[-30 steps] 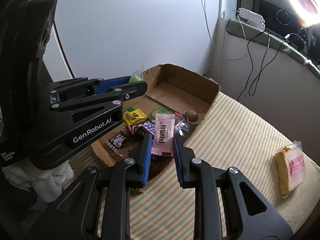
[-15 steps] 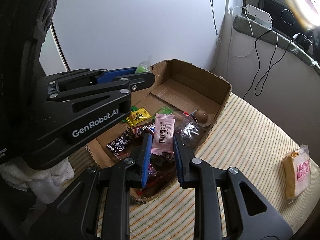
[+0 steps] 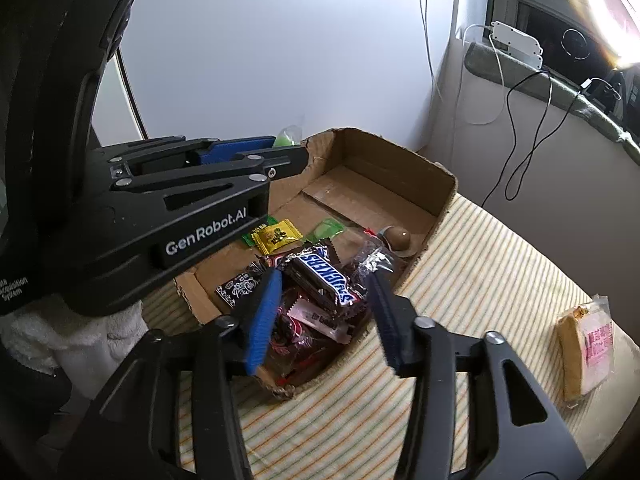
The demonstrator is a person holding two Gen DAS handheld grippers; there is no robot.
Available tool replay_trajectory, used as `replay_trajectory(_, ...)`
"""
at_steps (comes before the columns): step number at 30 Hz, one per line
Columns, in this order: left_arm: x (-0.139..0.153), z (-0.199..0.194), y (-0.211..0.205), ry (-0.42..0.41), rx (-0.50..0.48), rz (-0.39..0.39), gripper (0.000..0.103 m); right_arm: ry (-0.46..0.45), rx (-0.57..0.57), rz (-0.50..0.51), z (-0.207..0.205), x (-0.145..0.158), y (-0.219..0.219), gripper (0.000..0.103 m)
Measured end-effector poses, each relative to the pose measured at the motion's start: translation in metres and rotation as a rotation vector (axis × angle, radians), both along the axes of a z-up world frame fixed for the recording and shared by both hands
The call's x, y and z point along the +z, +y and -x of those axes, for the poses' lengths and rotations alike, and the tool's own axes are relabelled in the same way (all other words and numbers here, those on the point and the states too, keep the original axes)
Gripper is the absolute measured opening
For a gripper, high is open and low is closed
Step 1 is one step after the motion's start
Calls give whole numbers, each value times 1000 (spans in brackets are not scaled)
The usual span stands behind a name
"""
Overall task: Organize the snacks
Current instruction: 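Open the left tool to drop the green candy while the right tool drops the pink candy, then move both open tools toward the bagged toast bread loaf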
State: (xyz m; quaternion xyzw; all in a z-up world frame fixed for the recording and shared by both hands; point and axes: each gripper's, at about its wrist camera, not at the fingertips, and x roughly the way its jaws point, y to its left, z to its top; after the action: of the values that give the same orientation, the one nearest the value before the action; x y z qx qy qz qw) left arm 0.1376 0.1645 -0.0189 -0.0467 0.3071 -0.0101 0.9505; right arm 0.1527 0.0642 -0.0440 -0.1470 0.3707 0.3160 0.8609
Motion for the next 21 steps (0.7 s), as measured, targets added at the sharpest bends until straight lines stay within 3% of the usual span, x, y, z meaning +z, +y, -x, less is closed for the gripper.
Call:
replay_trajectory(3,3,3,-1,-10,7,-11,37,-20,-8,1,3,3,-6,69)
replay_trajectory(6,6,6,-3,-15,13,-16,51,-30,-23,-4,6,7,-16,70)
replay_trajectory(12,13,12,-12,-32,14,-25,52,-39,-53,-13,9,13,-33,71)
replay_trajectory(16,17,15,-21,-40,9,-34,54,-55,-79,-31,11,19,-47,85)
replay_trajectory(21,19,18,-34,-43,-2,-39,54,-87,-116,-43,14,28,-67,86)
